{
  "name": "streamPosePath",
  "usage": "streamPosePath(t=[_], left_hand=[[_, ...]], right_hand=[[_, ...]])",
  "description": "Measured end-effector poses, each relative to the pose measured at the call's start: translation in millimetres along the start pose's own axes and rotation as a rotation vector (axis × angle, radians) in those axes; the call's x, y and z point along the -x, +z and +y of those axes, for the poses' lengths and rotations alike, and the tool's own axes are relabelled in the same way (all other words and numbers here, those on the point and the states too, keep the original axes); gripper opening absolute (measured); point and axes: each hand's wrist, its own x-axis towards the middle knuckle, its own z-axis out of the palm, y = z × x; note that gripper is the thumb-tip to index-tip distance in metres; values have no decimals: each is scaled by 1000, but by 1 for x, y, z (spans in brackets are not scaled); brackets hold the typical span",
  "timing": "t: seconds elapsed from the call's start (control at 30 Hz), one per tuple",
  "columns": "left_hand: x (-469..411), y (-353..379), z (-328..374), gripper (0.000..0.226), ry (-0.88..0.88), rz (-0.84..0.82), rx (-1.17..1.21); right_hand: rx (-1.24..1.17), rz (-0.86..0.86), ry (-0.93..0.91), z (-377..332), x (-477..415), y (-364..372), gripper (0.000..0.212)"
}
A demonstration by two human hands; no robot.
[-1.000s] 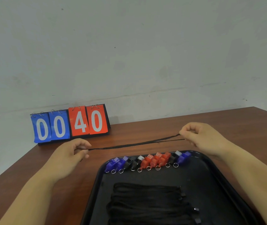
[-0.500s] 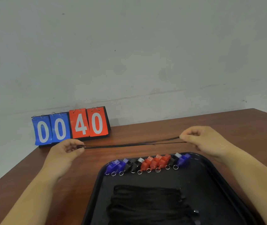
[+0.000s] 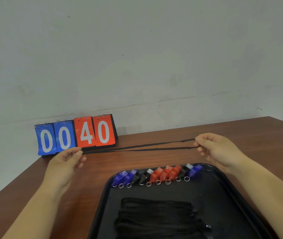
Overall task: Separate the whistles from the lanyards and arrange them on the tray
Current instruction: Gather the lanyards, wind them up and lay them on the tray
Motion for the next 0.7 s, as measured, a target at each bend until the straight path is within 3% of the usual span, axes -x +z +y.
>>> streamPosePath(t=[0.13, 0.23, 0.4, 0.53, 0.7], left_hand=[[-4, 5, 1, 15, -139, -15, 356], [-5, 8, 3, 30, -204, 19, 606], [-11, 1, 6, 33, -314, 56, 976], [-11, -1, 9, 23, -345, -12, 948], [13, 15, 24, 16, -320, -109, 672]], right_hand=[[161, -14, -22, 0, 6, 3, 11], [352, -33, -67, 0, 13, 9, 6], [594, -181, -114, -8, 28, 22, 5], [695, -256, -153, -14, 35, 28, 6], [708, -286, -179, -15, 38, 29, 10]])
